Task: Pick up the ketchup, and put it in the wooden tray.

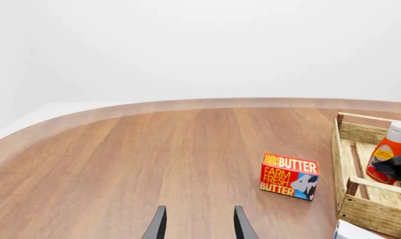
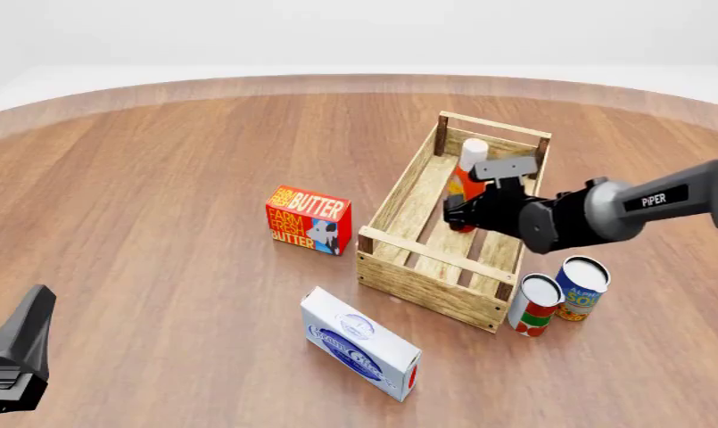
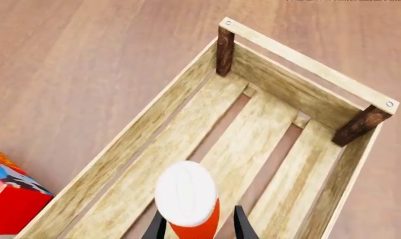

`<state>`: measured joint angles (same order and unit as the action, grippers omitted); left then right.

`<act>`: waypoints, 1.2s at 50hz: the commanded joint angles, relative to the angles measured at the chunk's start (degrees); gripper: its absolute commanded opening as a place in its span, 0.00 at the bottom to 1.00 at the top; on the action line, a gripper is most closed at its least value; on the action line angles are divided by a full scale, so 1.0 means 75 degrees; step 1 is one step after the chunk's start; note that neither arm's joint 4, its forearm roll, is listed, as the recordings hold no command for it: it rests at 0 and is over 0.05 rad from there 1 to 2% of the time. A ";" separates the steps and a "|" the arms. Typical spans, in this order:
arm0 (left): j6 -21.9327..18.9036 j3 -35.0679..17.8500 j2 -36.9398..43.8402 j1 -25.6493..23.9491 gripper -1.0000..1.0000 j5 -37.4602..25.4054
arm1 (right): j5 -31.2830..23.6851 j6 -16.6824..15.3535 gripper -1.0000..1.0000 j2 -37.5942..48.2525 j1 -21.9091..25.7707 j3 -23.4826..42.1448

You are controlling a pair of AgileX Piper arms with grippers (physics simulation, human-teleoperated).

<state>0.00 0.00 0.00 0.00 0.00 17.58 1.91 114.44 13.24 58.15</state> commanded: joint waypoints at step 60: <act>0.0000 0.0000 0.0000 0.0000 1.00 0.0000 | -0.0192 0.0213 1.00 -0.5275 0.0383 -0.3960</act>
<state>0.00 0.00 0.00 0.00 0.00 15.98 2.65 82.82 15.18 35.03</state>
